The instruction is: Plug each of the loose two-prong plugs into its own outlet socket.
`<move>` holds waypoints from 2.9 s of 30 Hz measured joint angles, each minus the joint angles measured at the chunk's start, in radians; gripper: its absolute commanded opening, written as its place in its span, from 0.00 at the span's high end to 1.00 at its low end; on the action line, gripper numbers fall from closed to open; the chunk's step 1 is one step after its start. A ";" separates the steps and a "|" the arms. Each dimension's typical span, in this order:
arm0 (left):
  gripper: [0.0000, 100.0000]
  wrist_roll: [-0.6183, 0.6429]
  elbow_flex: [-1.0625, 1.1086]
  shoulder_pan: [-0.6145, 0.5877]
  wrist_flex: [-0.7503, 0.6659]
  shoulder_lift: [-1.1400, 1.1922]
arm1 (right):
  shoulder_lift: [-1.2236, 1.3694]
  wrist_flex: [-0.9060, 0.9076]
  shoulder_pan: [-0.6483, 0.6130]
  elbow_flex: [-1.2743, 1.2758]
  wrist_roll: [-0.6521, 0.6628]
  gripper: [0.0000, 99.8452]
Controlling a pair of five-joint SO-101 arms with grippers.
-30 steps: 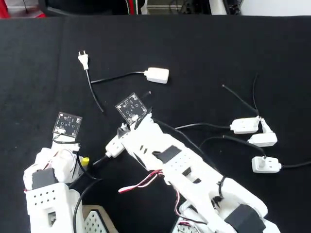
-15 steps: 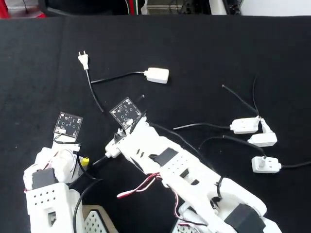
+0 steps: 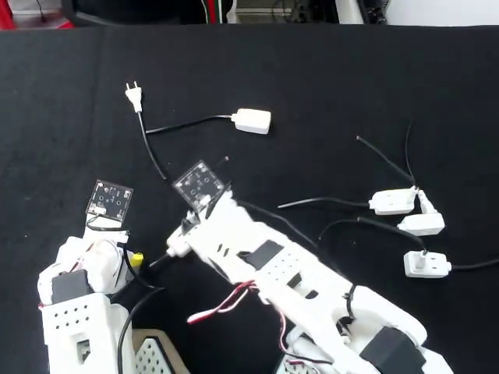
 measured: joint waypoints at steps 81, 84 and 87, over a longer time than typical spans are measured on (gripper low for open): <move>0.70 0.000 0.009 0.003 0.000 0.000 | -0.236 1.082 1.002 -0.848 0.305 0.84; 0.70 0.020 -0.002 0.068 0.000 0.000 | -0.247 1.278 0.979 -1.023 0.304 0.99; 0.70 0.127 -0.078 0.140 -0.026 0.008 | -0.186 1.407 0.982 -1.180 0.298 0.94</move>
